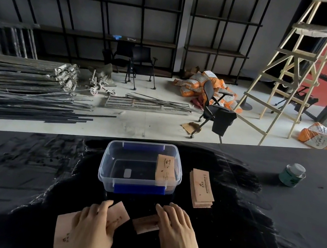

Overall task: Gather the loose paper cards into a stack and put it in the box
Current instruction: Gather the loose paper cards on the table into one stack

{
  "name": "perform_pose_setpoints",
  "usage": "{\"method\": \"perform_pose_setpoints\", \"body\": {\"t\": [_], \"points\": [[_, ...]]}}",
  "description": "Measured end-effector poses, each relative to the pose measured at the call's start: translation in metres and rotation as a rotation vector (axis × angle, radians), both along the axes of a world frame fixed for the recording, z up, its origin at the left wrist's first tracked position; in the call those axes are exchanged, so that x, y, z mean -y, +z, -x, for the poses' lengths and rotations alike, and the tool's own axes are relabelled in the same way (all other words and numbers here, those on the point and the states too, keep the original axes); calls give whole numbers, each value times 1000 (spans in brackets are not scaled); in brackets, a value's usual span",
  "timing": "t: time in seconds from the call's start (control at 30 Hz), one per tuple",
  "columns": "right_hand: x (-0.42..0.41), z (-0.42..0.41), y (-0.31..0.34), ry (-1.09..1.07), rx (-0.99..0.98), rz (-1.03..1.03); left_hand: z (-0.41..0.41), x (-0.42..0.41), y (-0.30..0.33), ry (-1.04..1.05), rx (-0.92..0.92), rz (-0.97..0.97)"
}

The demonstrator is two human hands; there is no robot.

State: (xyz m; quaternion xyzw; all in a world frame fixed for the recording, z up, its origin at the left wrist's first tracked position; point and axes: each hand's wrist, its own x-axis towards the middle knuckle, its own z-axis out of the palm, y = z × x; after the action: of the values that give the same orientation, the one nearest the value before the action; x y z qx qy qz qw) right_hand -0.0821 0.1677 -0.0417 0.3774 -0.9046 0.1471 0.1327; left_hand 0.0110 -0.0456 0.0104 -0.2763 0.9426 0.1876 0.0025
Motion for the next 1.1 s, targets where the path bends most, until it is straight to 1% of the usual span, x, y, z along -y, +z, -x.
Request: {"method": "perform_pose_setpoints", "body": {"t": [0.07, 0.13, 0.2, 0.23, 0.3, 0.4, 0.5, 0.6, 0.7, 0.83, 0.9, 0.97, 1.0, 1.03, 1.1], "points": [[0, 1, 0, -3, 11, -11, 1, 1, 1, 12, -53, -85], [-1, 0, 2, -1, 16, -18, 5, 1, -2, 1, -195, -124], [0, -2, 5, -5, 19, -12, 12, -3, -1, -104, -309, -147], [1, -2, 6, -12, 25, -12, 16, -7, 0, -160, -329, -161], [4, -4, 7, -32, 30, -26, 24, -19, 3, -247, -336, -208], [6, -5, 7, -74, 76, -38, 31, -37, 2, -308, -369, -349], [5, -6, 12, -73, 114, -18, 31, -44, 1, -326, -321, -411], [4, -4, 18, -28, 92, -68, 32, -45, 2, -360, -276, -458], [7, -5, 16, 25, 64, -114, 33, -49, 4, -308, -315, -525], [12, -8, 14, 50, 89, -55, 30, -48, -2, -239, -394, -558], [16, -7, 16, 79, 72, -45, 22, -37, -6, -179, -488, -522], [23, -7, 17, 108, 55, -45, 11, -20, -10, -48, -613, -414], [28, -8, 17, 128, 49, -42, 5, -9, -12, 34, -646, -334], [34, -8, 17, 148, 54, -36, -1, 2, -13, 118, -645, -243], [47, -11, 16, 184, 83, -23, -16, 23, -13, 274, -540, -73]]}}
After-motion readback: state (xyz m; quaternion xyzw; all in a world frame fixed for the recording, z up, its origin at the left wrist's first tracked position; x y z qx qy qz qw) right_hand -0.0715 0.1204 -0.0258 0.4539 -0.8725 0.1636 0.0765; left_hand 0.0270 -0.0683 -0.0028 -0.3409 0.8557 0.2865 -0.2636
